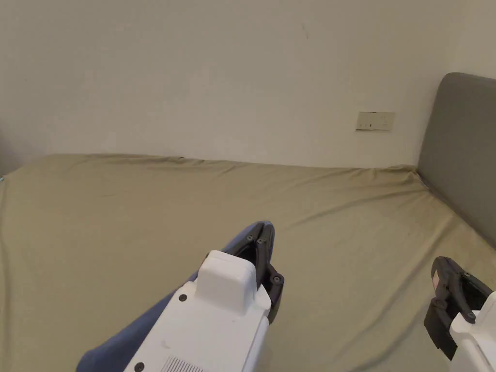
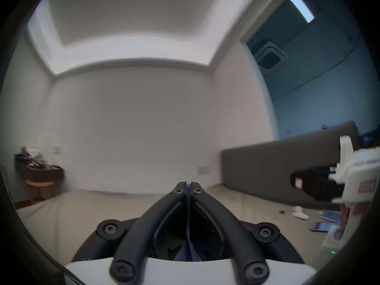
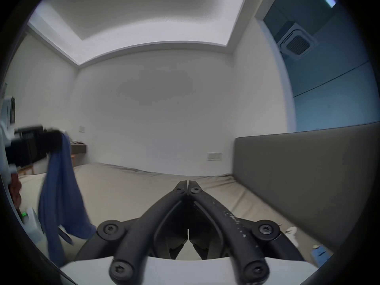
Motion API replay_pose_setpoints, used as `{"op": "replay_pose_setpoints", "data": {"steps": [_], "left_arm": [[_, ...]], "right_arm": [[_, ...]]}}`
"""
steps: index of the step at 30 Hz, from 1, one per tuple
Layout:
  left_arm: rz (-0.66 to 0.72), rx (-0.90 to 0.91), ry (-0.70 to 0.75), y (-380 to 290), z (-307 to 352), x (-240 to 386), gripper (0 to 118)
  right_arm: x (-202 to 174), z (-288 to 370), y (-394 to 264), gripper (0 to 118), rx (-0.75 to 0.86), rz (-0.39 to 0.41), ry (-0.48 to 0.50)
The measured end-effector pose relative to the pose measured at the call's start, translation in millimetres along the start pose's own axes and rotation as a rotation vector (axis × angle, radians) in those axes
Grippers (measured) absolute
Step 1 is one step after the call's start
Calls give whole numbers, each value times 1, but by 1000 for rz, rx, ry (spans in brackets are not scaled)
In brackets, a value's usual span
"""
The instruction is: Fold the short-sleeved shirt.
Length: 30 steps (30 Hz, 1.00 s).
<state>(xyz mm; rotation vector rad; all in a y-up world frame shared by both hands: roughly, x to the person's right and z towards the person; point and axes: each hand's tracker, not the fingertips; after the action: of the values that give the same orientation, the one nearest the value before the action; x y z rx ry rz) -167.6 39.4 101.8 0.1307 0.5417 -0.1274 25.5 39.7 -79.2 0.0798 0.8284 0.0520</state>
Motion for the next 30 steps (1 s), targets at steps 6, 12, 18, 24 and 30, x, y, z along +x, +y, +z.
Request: {"op": "replay_pose_setpoints", "data": {"steps": [6, 12, 18, 24, 30], "left_arm": [[154, -254, -312, -61, -32, 102, 0], [239, -802, -516, -161, -71, 189, 0], [127, -1106, -492, -239, -73, 233, 14], [220, -904, -508, -170, -72, 191, 103], [163, -514, -120, -72, -25, 78, 4]], "right_arm": [[59, 27, -12, 1, -35, 6, -123], [89, 37, -30, 1, -90, -25, -191], [98, 42, -41, 1, -123, -31, -209], [94, 42, -37, 1, -117, -38, -202], [77, 48, -28, 1, -67, -49, -166]]}}
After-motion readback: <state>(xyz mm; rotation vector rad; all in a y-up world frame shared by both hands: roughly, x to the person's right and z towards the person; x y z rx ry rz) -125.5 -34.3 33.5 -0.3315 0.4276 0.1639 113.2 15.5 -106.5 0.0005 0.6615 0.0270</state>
